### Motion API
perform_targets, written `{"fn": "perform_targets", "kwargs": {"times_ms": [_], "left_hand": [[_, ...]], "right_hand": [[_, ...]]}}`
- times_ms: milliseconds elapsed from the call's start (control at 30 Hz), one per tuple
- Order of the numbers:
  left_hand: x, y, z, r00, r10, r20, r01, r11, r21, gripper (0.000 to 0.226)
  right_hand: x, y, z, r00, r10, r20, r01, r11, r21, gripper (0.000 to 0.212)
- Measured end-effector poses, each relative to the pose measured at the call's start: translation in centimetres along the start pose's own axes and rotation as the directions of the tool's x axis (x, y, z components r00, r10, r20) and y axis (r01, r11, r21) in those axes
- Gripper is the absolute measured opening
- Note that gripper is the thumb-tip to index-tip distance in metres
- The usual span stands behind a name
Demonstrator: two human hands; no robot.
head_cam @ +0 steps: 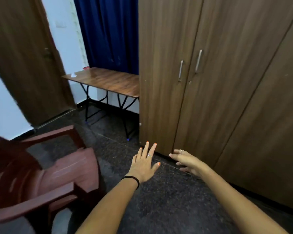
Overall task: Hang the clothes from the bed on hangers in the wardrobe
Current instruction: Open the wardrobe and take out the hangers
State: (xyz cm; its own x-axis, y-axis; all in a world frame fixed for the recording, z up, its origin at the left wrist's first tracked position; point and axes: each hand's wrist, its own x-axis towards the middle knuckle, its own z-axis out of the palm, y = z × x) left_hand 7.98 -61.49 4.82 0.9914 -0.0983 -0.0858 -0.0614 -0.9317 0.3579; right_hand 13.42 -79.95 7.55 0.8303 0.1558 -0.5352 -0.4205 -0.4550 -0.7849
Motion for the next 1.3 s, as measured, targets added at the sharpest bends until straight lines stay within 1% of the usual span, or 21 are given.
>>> {"fn": "perform_targets", "kwargs": {"times_ms": [67,100,167,233,367,500,567,633,667,733,800,900,967,1067,1133,1233,1300], "left_hand": [[1.6,1.5,0.0,0.999,0.036,-0.026,-0.036,0.999,0.025,0.073],[2.4,2.0,0.0,0.997,0.056,-0.045,-0.054,0.998,0.043,0.074],[4.3,2.6,0.2,0.994,0.085,-0.073,-0.079,0.994,0.080,0.076],[6.1,2.9,0.3,0.992,0.104,-0.076,-0.096,0.990,0.101,0.077],[11.1,2.5,0.1,0.987,0.148,-0.062,-0.140,0.984,0.111,0.079],[17.9,1.4,-0.5,0.985,0.161,-0.056,-0.153,0.980,0.129,0.078],[22.2,1.4,-1.6,0.988,0.133,-0.077,-0.130,0.991,0.039,0.074],[28.9,2.2,-3.3,0.984,0.134,-0.116,-0.144,0.986,-0.084,0.070],[29.9,2.8,-3.9,0.982,0.123,-0.145,-0.143,0.980,-0.136,0.068],[33.5,4.1,-6.0,0.964,0.178,-0.199,-0.212,0.963,-0.168,0.066],[39.1,4.8,-8.0,0.933,0.253,-0.257,-0.294,0.946,-0.139,0.067],[46.8,6.3,-11.8,0.878,0.351,-0.324,-0.382,0.923,-0.037,0.075],[51.5,8.0,-14.3,0.839,0.409,-0.359,-0.449,0.893,-0.032,0.078],[57.4,11.4,-17.7,0.746,0.499,-0.442,-0.545,0.838,0.026,0.075],[60.3,13.9,-19.5,0.684,0.552,-0.477,-0.589,0.804,0.086,0.073],[63.1,16.6,-21.2,0.590,0.629,-0.506,-0.602,0.761,0.243,0.071],[64.5,17.6,-22.0,0.543,0.667,-0.510,-0.603,0.732,0.317,0.068]], "right_hand": [[0.1,0.1,-1.4,0.997,-0.076,-0.026,0.077,0.996,0.035,0.063],[0.3,0.0,-2.1,0.990,-0.126,-0.062,0.129,0.991,0.043,0.062],[1.0,-0.3,-3.2,0.970,-0.204,-0.134,0.210,0.977,0.034,0.059],[1.7,-0.9,-4.1,0.951,-0.258,-0.173,0.266,0.964,0.023,0.058],[4.6,-2.4,-6.1,0.915,-0.321,-0.243,0.326,0.945,-0.021,0.060],[8.2,-4.5,-8.0,0.883,-0.352,-0.311,0.351,0.934,-0.061,0.076],[10.1,-6.3,-9.4,0.874,-0.361,-0.325,0.349,0.932,-0.099,0.080],[14.3,-9.1,-11.7,0.841,-0.389,-0.376,0.369,0.921,-0.128,0.081],[14.7,-9.7,-12.3,0.836,-0.397,-0.379,0.368,0.918,-0.150,0.082],[17.3,-11.8,-13.7,0.822,-0.402,-0.403,0.365,0.916,-0.169,0.083],[21.3,-14.7,-15.6,0.806,-0.400,-0.436,0.358,0.917,-0.179,0.085],[26.3,-18.7,-18.5,0.771,-0.398,-0.498,0.340,0.917,-0.208,0.090],[29.4,-21.0,-20.5,0.745,-0.419,-0.520,0.323,0.907,-0.269,0.094],[32.8,-24.1,-23.2,0.711,-0.427,-0.559,0.229,0.892,-0.390,0.100],[34.4,-26.4,-24.4,0.645,-0.456,-0.613,0.201,0.876,-0.439,0.103],[36.5,-28.9,-25.5,0.520,-0.501,-0.692,0.237,0.863,-0.446,0.106],[37.6,-29.8,-25.8,0.434,-0.512,-0.741,0.267,0.859,-0.437,0.109]]}}
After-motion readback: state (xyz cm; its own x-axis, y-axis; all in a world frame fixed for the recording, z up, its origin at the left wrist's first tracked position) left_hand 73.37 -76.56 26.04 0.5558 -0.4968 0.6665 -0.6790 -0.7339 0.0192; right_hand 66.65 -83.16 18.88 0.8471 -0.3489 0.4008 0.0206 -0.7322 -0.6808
